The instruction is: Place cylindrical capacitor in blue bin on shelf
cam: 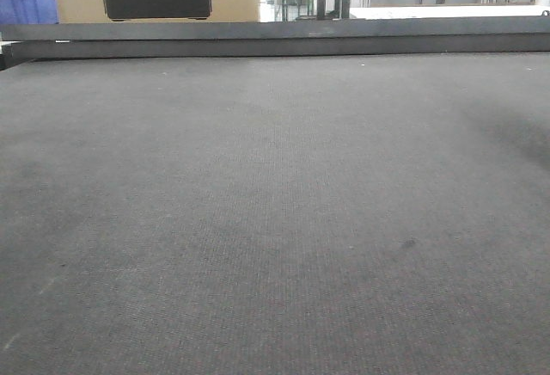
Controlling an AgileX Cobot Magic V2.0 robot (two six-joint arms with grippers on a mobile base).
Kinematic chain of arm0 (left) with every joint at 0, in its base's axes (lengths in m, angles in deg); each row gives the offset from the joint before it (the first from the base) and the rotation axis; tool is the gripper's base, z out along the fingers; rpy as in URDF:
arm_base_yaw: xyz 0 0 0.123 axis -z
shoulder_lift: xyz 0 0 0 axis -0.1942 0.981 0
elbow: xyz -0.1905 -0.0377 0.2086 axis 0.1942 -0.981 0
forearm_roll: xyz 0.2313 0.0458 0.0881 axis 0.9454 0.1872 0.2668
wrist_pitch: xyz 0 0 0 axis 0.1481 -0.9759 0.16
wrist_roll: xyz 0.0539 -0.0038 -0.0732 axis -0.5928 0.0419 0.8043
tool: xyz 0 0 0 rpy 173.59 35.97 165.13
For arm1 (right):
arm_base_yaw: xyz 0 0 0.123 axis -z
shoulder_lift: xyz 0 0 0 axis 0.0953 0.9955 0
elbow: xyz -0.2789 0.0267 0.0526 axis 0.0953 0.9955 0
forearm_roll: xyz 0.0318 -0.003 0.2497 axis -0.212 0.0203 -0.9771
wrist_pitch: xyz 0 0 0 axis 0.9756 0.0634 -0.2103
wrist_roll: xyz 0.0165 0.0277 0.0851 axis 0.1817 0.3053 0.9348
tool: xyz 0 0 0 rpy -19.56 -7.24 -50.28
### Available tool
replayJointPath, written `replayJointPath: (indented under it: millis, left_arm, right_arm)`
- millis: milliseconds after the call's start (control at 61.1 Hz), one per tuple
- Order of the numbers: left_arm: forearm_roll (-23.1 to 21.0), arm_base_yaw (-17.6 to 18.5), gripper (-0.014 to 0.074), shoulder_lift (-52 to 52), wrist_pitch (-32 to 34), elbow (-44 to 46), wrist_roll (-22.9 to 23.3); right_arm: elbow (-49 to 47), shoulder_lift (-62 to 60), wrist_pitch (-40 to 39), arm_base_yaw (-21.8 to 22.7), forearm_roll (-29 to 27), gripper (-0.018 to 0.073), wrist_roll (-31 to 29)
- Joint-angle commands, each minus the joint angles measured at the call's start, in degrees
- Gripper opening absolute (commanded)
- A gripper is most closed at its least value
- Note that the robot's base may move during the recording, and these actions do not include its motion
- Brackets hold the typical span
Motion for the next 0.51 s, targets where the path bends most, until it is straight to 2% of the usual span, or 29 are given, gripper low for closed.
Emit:
replayJointPath:
  millis: [0, 147, 262, 491]
  left_arm:
    - [0.33, -0.57, 0.0601, 1.03, -0.37, 1.91, -0.30]
    - [4.25, -0.57, 0.0601, 2.46, -4.11, 4.57, -0.30]
    - [4.36, -0.45, 0.0601, 3.04, -5.24, 5.57, -0.30]
    - [4.36, -0.68, 0.0601, 5.52, -2.25, 5.57, -0.30]
  right_arm:
    - [-0.26, -0.60, -0.36, -0.09, 0.29, -0.0081, -0.20]
    - [-0.26, -0.60, 0.33, -0.09, 0.29, -0.0081, -0.20]
    - [-0.26, -0.60, 0.45, -0.09, 0.29, -0.0081, -0.20]
    - [-0.26, -0.60, 0.72, -0.09, 0.29, -0.0081, -0.20]
